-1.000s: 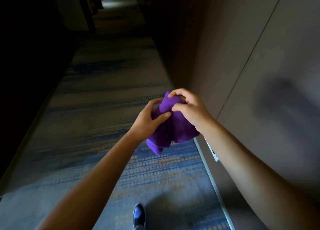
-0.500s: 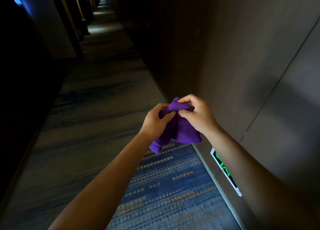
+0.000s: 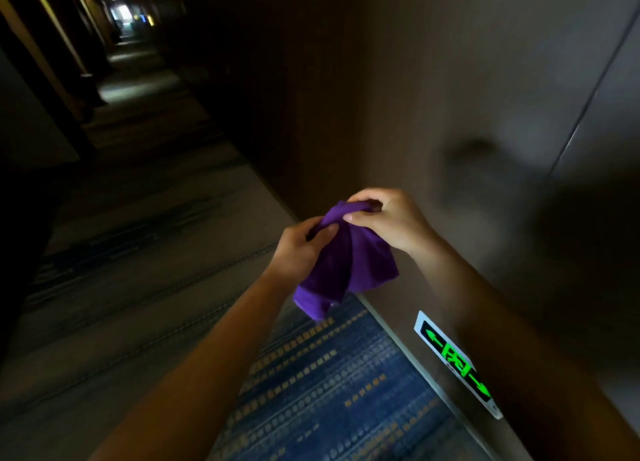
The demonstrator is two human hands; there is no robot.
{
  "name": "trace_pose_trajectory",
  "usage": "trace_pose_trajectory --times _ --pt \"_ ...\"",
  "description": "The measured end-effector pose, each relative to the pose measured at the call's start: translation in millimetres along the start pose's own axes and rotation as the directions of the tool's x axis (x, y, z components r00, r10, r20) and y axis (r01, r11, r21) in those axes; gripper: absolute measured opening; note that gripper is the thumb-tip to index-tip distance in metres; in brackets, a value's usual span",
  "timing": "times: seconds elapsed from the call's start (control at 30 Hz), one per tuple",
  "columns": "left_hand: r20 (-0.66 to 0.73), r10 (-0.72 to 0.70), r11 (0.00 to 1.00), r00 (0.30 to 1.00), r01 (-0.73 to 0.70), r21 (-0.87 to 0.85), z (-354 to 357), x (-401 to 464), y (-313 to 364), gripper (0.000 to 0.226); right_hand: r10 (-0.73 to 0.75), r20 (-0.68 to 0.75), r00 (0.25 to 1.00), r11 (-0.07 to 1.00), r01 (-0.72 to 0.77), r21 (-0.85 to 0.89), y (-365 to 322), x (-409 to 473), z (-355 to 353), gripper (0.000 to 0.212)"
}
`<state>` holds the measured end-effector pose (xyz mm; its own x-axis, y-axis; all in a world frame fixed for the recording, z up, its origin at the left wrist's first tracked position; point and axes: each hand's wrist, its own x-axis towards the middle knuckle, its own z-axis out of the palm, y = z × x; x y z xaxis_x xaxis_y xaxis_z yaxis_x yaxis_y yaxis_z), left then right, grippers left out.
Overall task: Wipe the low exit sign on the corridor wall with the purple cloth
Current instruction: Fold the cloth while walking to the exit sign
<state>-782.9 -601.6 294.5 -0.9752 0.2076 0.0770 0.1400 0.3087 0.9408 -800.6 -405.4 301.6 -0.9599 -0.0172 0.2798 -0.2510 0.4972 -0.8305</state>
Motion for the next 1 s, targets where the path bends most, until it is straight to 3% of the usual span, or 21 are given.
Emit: trace_pose_trajectory --times 0.07,0.13,0.2,0.27,0.37,0.43,0.5,0.6,0.7,0.73,0.8,0.87,0.93,1.0 --pt "0.012 -0.011 1.000 1.000 0.011 -0.006 0.4 25.2 -0.9 0.020 0.026 -0.036 0.999 0.997 -0.028 -0.066 8.5 9.6 -4.9 0.031" --pt "0.017 -0.021 1.000 1.000 0.022 -0.011 6.1 51.2 -4.2 0.015 0.067 -0.163 0.984 0.987 -0.089 -0.131 21.0 11.5 -8.9 0.042" --pt "0.024 -0.016 1.000 1.000 0.016 0.004 18.2 74.7 -9.0 0.025 0.157 -0.360 0.920 0.982 -0.185 -0.043 32.3 8.5 -8.7 0.039" --pt "0.054 -0.026 1.000 0.998 0.025 0.007 34.7 95.0 -15.7 0.032 0.303 -0.492 0.816 0.952 -0.275 0.131 45.5 10.0 -6.1 0.020" --pt "0.178 -0.053 0.993 0.983 0.070 -0.091 61.5 120.9 -29.4 0.015 0.482 -0.486 0.729 0.875 -0.377 0.303 69.3 13.1 9.4 0.011" --pt "0.273 -0.076 0.982 0.959 0.119 -0.146 76.2 139.1 -34.0 0.022 0.556 -0.446 0.701 0.829 -0.434 0.353 82.3 14.5 20.9 0.027" --pt "0.378 -0.085 0.973 0.922 0.159 -0.169 86.6 156.4 -38.5 0.022 0.613 -0.422 0.668 0.773 -0.397 0.495 93.2 15.3 34.5 0.049" --pt "0.571 -0.106 0.950 0.814 0.253 -0.185 98.2 170.0 -42.7 0.020 0.676 -0.487 0.553 0.721 -0.361 0.592 100.3 17.2 53.9 0.063" --pt "0.732 -0.133 0.903 0.669 0.386 -0.189 110.3 178.4 -55.6 0.023 0.738 -0.558 0.380 0.672 -0.338 0.659 103.3 17.3 71.6 0.068" --pt "0.782 -0.138 0.885 0.608 0.431 -0.178 114.3 177.8 -58.3 0.026 0.744 -0.587 0.320 0.667 -0.299 0.682 103.7 14.5 76.8 0.063" --pt "0.856 -0.149 0.876 0.495 0.469 -0.118 123.6 172.4 -60.2 0.034 0.721 -0.669 0.181 0.693 -0.203 0.692 108.8 3.2 84.1 0.031" --pt "0.909 -0.157 0.894 0.385 0.446 -0.035 135.5 161.1 -61.3 0.043 0.705 -0.708 0.032 0.704 -0.152 0.694 110.7 -12.6 84.6 0.027" --pt "0.949 -0.148 0.927 0.279 0.372 0.035 149.7 148.3 -61.4 0.045 0.733 -0.675 -0.087 0.669 -0.090 0.738 114.8 -27.6 81.5 0.052" --pt "0.975 -0.128 0.961 0.182 0.266 0.077 166.4 136.5 -61.6 0.038 0.722 -0.655 -0.221 0.660 -0.064 0.749 126.5 -46.1 77.9 0.063"
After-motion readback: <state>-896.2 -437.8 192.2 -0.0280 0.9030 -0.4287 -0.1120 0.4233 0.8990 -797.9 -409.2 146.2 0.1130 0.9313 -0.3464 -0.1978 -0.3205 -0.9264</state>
